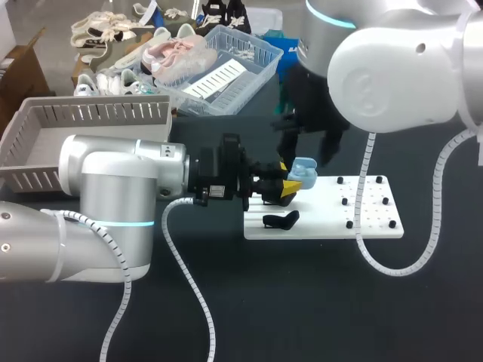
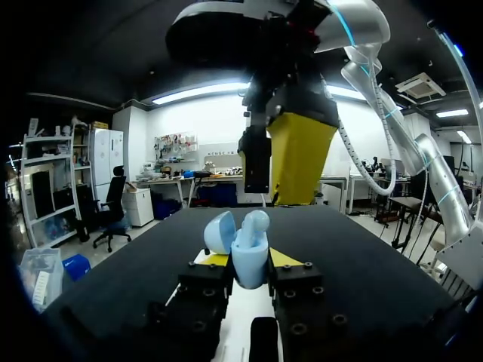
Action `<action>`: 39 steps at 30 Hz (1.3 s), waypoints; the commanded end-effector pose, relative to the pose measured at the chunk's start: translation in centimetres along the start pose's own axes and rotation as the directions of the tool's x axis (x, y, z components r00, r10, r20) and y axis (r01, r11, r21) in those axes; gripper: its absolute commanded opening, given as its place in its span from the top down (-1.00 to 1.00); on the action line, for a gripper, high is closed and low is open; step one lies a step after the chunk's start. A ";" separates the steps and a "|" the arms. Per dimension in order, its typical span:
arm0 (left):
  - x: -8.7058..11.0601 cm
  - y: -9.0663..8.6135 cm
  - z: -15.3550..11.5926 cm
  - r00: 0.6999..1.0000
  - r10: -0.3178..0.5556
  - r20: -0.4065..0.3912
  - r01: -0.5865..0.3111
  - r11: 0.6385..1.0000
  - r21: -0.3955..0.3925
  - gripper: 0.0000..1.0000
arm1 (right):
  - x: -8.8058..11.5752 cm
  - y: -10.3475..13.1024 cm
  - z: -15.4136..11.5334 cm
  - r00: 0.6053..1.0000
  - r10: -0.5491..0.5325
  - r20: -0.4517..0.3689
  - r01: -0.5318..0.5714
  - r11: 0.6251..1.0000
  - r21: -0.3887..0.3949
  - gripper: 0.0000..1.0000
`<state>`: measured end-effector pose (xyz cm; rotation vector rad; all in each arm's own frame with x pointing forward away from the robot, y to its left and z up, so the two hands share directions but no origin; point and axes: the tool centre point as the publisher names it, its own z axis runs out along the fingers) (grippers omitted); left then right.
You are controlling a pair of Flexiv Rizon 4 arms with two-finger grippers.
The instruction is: Pick up each earbud case from the left stands, insert the matching earbuds, close the lid, and place the case in the box.
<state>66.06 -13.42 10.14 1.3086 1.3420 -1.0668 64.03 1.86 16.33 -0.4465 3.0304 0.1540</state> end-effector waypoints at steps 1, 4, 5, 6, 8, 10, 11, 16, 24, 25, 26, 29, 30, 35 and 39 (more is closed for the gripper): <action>0.0 0.0 0.0 1.000 0.001 0.002 -0.001 1.000 -0.002 1.00 | 1.0 -1.2 -0.1 1.000 0.023 0.013 -0.023 1.000 -0.003 -0.29; 0.0 0.0 0.0 1.000 0.001 0.002 -0.001 1.000 -0.002 1.00 | 1.3 -1.8 -0.2 0.999 0.038 0.011 -0.038 0.999 -0.007 -0.31; 0.0 0.0 0.0 1.000 0.001 0.002 -0.001 1.000 -0.002 1.00 | 1.4 -2.0 -0.2 0.999 0.042 0.011 -0.042 0.999 -0.006 -0.31; 0.0 0.0 0.0 1.000 0.001 0.002 -0.001 1.000 -0.002 1.00 | 1.5 -2.2 -0.2 0.999 0.047 0.010 -0.047 0.999 -0.007 -0.33; 0.0 0.0 0.0 1.000 0.001 0.002 -0.001 1.000 -0.002 1.00 | 1.7 -2.6 -0.1 0.998 0.058 0.008 -0.058 0.998 -0.005 -0.36; 0.0 0.0 0.0 1.000 0.001 0.002 -0.001 1.000 -0.002 1.00 | 1.7 -3.0 0.1 0.998 0.068 0.004 -0.068 0.998 -0.001 -0.39; 0.0 0.0 0.0 1.000 0.001 0.002 -0.001 1.000 -0.002 1.00 | 1.7 -3.2 0.2 0.997 0.073 0.002 -0.073 0.997 -0.001 -0.43; 0.0 0.0 0.0 1.000 0.001 0.002 -0.001 1.000 -0.002 1.00 | 1.6 -3.5 0.8 0.996 0.085 -0.012 -0.085 0.996 -0.007 -0.49; 0.0 0.0 0.0 1.000 0.001 0.002 -0.001 1.000 -0.002 1.00 | 1.2 -3.4 1.5 0.996 0.082 -0.029 -0.082 0.996 -0.016 -0.55; 0.0 0.0 0.0 1.000 0.001 0.002 -0.001 1.000 -0.002 1.00 | 1.1 -3.4 1.6 0.996 0.082 -0.029 -0.082 0.996 -0.017 -0.55; 0.0 0.0 0.0 1.000 0.001 0.002 -0.001 1.000 -0.002 1.00 | 1.0 -3.3 1.6 0.996 0.081 -0.029 -0.082 0.996 -0.018 -0.55; 0.0 0.0 0.0 1.000 0.001 0.002 -0.001 1.000 -0.002 1.00 | 0.8 -3.1 1.7 0.997 0.075 -0.028 -0.076 0.997 -0.018 -0.59; 0.0 0.0 0.0 1.000 0.001 0.002 -0.001 1.000 -0.002 1.00 | 0.7 -3.0 1.7 0.997 0.074 -0.028 -0.074 0.997 -0.017 -0.59; 0.0 0.0 0.0 1.000 0.001 0.002 -0.001 1.000 -0.002 1.00 | 0.6 -2.8 1.8 0.997 0.066 -0.031 -0.066 0.998 -0.019 -0.65; 0.0 0.0 0.0 1.000 0.001 0.002 -0.001 1.000 -0.002 1.00 | 0.6 -2.7 1.9 0.997 0.063 -0.034 -0.064 0.998 -0.018 -0.69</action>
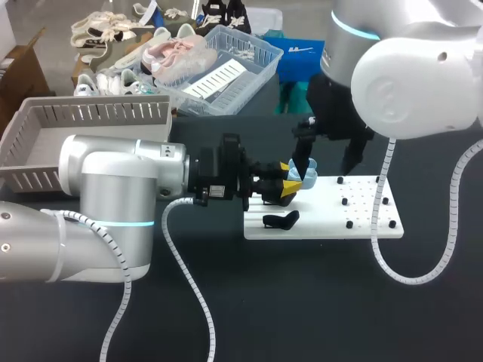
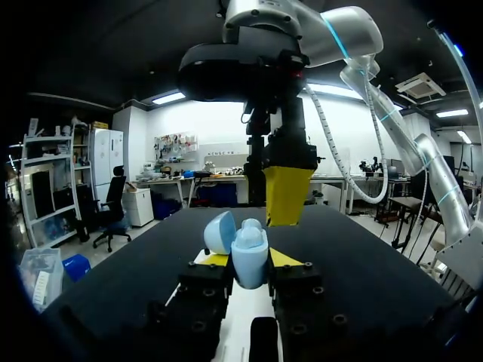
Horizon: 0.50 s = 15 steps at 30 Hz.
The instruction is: Pick up each earbud case from the left stands, insert the matching earbuds, close the lid, and place the case in the box.
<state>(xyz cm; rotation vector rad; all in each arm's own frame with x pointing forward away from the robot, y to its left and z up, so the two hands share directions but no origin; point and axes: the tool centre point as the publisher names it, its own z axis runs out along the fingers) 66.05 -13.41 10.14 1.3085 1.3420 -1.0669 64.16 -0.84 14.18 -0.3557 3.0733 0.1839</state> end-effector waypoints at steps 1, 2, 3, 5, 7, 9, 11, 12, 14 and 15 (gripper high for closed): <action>0.0 0.0 0.0 1.000 0.001 0.002 -0.001 1.000 -0.002 1.00 | -0.2 0.1 0.0 1.000 -0.001 -0.007 0.001 1.000 0.000 -0.69; 0.0 0.0 0.0 1.000 0.001 0.002 -0.001 1.000 -0.002 1.00 | -0.1 0.1 -0.2 1.000 -0.001 -0.005 0.001 1.000 -0.001 -0.71; 0.0 0.0 0.0 1.000 0.001 0.002 -0.001 1.000 -0.002 1.00 | -0.1 0.2 -0.3 1.000 -0.002 -0.004 0.002 1.000 -0.002 -0.72; 0.0 0.0 0.0 1.000 0.001 0.002 -0.001 1.000 -0.002 1.00 | 0.0 0.2 -0.7 1.000 -0.004 0.003 0.004 1.000 -0.005 -0.75; 0.0 0.0 0.0 1.000 0.001 0.002 -0.001 1.000 -0.002 1.00 | -0.1 -0.1 -0.9 1.000 0.004 0.013 -0.004 1.000 -0.002 -0.78; 0.0 0.0 0.0 1.000 0.001 0.002 -0.001 1.000 -0.002 1.00 | -0.4 -0.4 -1.0 1.000 0.015 0.019 -0.015 1.000 -0.002 -0.82; 0.0 0.0 0.0 1.000 0.001 0.002 -0.001 1.000 -0.002 1.00 | -0.8 -0.8 -1.2 0.999 0.035 0.033 -0.035 0.999 -0.005 -0.88; 0.0 0.0 0.0 1.000 0.001 0.002 -0.001 1.000 -0.002 1.00 | -1.0 -0.9 -1.3 0.998 0.049 0.043 -0.048 0.999 -0.020 -1.00; 0.0 0.0 0.0 1.000 0.001 0.002 -0.001 1.000 -0.002 1.00 | -1.2 -1.1 -1.3 0.997 0.060 0.048 -0.059 0.998 -0.026 -1.00; 0.0 0.0 0.0 1.000 0.001 0.002 -0.001 1.000 -0.002 1.00 | -1.5 -1.2 -1.3 0.996 0.071 0.052 -0.069 0.997 -0.039 -1.00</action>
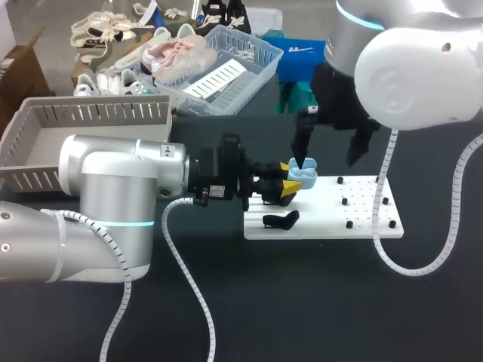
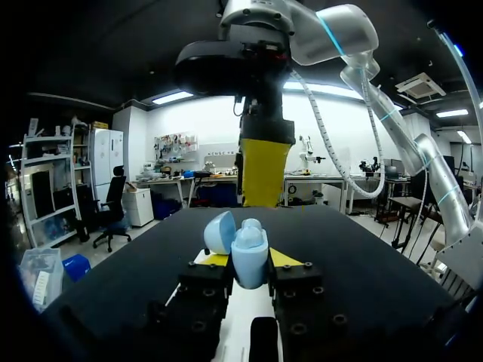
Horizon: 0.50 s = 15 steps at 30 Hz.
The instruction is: Pick up each earbud case from the left stands, insert the matching earbuds, close the lid, and place the case in the box.
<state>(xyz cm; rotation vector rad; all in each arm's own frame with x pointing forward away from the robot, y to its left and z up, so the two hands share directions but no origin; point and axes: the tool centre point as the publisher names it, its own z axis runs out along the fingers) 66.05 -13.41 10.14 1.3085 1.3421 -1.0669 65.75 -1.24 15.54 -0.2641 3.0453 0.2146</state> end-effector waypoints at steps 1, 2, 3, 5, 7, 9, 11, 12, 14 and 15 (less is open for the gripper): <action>0.0 0.0 0.0 1.000 0.001 0.002 -0.001 1.000 -0.002 1.00 | -0.2 -0.7 0.0 1.000 0.024 0.015 -0.024 0.999 -0.026 -1.00; 0.0 0.0 0.0 1.000 0.001 0.002 -0.001 1.000 -0.002 1.00 | -0.4 -0.8 0.1 0.999 0.028 0.016 -0.028 0.999 -0.029 -1.00; 0.0 0.0 0.0 1.000 0.001 0.002 -0.001 1.000 -0.002 1.00 | -0.6 -0.9 0.1 0.999 0.037 0.019 -0.036 0.999 -0.036 -1.00; 0.0 0.0 0.0 1.000 0.001 0.002 -0.001 1.000 -0.002 1.00 | -1.0 -1.2 0.1 0.999 0.049 0.022 -0.048 0.998 -0.051 -1.00; 0.0 0.0 0.0 1.000 0.001 0.002 -0.001 1.000 -0.002 1.00 | -1.4 -1.3 0.1 0.998 0.056 0.019 -0.054 0.995 -0.083 -1.00; 0.0 0.0 0.0 1.000 0.001 0.002 -0.001 1.000 -0.002 1.00 | -1.8 -1.5 0.0 0.998 0.059 0.022 -0.057 0.995 -0.081 -1.00; 0.0 0.0 0.0 1.000 0.001 0.002 -0.001 1.000 -0.002 1.00 | -2.2 -1.7 -0.2 0.998 0.062 0.027 -0.060 0.994 -0.097 -1.00; 0.0 0.0 0.0 1.000 0.001 0.002 -0.001 1.000 -0.002 1.00 | -2.5 -1.8 -0.3 0.997 0.065 0.030 -0.062 0.994 -0.093 -1.00; 0.0 0.0 0.0 1.000 0.001 0.002 -0.001 1.000 -0.002 1.00 | -3.0 -2.1 -0.3 0.997 0.073 0.033 -0.069 0.993 -0.093 -1.00; 0.0 0.0 0.0 1.000 0.001 0.002 -0.001 1.000 -0.002 1.00 | -3.2 -2.2 -0.2 0.996 0.077 0.033 -0.074 0.993 -0.090 -1.00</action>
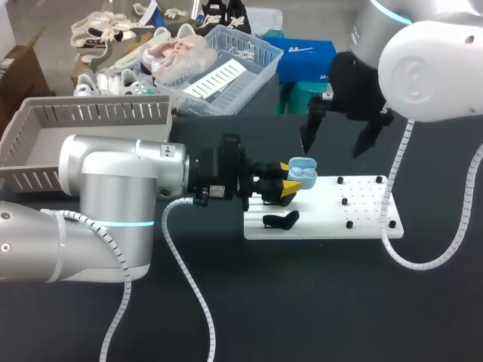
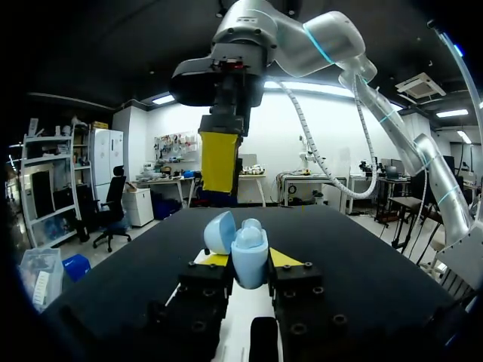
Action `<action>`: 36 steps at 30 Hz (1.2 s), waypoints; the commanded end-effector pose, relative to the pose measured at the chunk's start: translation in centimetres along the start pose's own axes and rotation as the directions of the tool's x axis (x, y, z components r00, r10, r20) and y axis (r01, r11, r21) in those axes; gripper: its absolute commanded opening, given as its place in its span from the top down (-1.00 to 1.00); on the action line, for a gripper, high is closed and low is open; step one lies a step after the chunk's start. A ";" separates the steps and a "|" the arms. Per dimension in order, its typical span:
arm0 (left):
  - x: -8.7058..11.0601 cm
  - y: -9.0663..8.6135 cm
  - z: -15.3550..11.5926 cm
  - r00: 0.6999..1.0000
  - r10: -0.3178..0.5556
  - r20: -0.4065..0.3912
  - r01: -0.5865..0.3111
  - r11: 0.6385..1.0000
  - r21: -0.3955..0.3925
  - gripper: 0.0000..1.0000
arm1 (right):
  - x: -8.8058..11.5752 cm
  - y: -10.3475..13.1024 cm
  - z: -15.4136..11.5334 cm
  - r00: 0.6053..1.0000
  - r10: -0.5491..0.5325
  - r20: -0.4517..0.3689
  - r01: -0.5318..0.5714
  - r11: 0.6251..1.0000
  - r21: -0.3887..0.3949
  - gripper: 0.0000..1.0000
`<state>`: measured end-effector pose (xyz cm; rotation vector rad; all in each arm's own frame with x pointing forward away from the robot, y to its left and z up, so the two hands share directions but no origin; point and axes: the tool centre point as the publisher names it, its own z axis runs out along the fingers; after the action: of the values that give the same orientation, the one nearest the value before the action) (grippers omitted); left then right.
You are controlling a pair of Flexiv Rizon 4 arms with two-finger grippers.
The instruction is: Pick up each earbud case from the left stands, insert the matching earbuds, close the lid, and place the case in the box.
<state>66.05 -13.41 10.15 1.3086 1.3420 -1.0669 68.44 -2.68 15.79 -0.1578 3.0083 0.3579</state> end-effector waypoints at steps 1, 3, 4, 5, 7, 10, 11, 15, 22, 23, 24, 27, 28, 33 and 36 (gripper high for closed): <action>0.0 0.0 0.0 1.000 0.001 0.002 -0.001 1.000 -0.002 1.00 | -1.1 -0.4 0.2 1.000 0.010 -0.008 -0.010 1.000 0.004 -1.00; 0.0 0.0 0.0 1.000 0.001 0.002 -0.001 1.000 -0.002 1.00 | -1.5 -0.6 0.5 1.000 0.016 -0.016 -0.016 1.000 0.009 -1.00; 0.0 0.0 0.0 1.000 0.001 0.002 -0.001 1.000 -0.002 1.00 | -1.6 -0.6 0.6 1.000 0.017 -0.019 -0.017 1.000 0.011 -1.00; 0.0 0.0 0.0 1.000 0.001 0.002 -0.001 1.000 -0.002 1.00 | -1.7 -0.6 0.8 1.000 0.019 -0.021 -0.019 1.000 0.014 -1.00; 0.0 0.0 0.0 1.000 0.001 0.002 -0.001 1.000 -0.002 1.00 | -1.9 -0.6 1.2 0.999 0.022 -0.028 -0.022 1.000 0.019 -1.00; 0.0 0.0 0.0 1.000 0.001 0.002 -0.001 1.000 -0.002 1.00 | -2.0 -0.5 1.9 0.999 0.024 -0.038 -0.023 1.000 0.021 -1.00; 0.0 0.0 0.0 1.000 0.001 0.002 -0.001 1.000 -0.002 1.00 | -2.1 -0.5 2.1 0.999 0.025 -0.042 -0.024 0.999 0.023 -1.00; 0.0 0.0 0.0 1.000 0.001 0.002 -0.001 1.000 -0.002 1.00 | -2.1 -0.7 2.7 0.998 0.027 -0.055 -0.025 0.999 0.035 -1.00; 0.0 0.0 0.0 1.000 0.001 0.002 -0.001 1.000 -0.002 1.00 | -1.0 -1.1 2.9 0.997 0.026 -0.076 -0.023 0.999 0.044 -1.00; 0.0 0.0 0.0 1.000 0.001 0.002 -0.001 1.000 -0.002 1.00 | -0.8 -1.1 2.9 0.997 0.025 -0.077 -0.022 0.999 0.045 -1.00; 0.0 0.0 0.0 1.000 0.001 0.002 -0.001 1.000 -0.002 1.00 | -0.5 -1.1 2.9 0.997 0.025 -0.079 -0.021 0.999 0.047 -1.00; 0.0 0.0 0.0 1.000 0.001 0.002 -0.001 1.000 -0.002 1.00 | 0.0 -1.3 2.7 0.996 0.026 -0.081 -0.022 0.999 0.050 -1.00; 0.0 0.0 0.0 1.000 0.001 0.002 -0.001 1.000 -0.002 1.00 | 0.1 -1.3 2.6 0.996 0.026 -0.081 -0.022 0.998 0.050 -1.00; 0.0 0.0 0.0 1.000 0.001 0.002 -0.001 1.000 -0.002 1.00 | 0.8 -1.2 2.3 0.997 0.024 -0.080 -0.020 0.999 0.049 -1.00; 0.0 0.0 0.0 1.000 0.001 0.002 -0.001 1.000 -0.002 1.00 | 1.1 -1.1 2.2 0.996 0.022 -0.081 -0.018 0.999 0.047 -1.00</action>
<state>66.03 -13.41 10.14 1.3087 1.3420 -1.0670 68.41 -3.15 13.21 -0.1461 3.1102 0.2883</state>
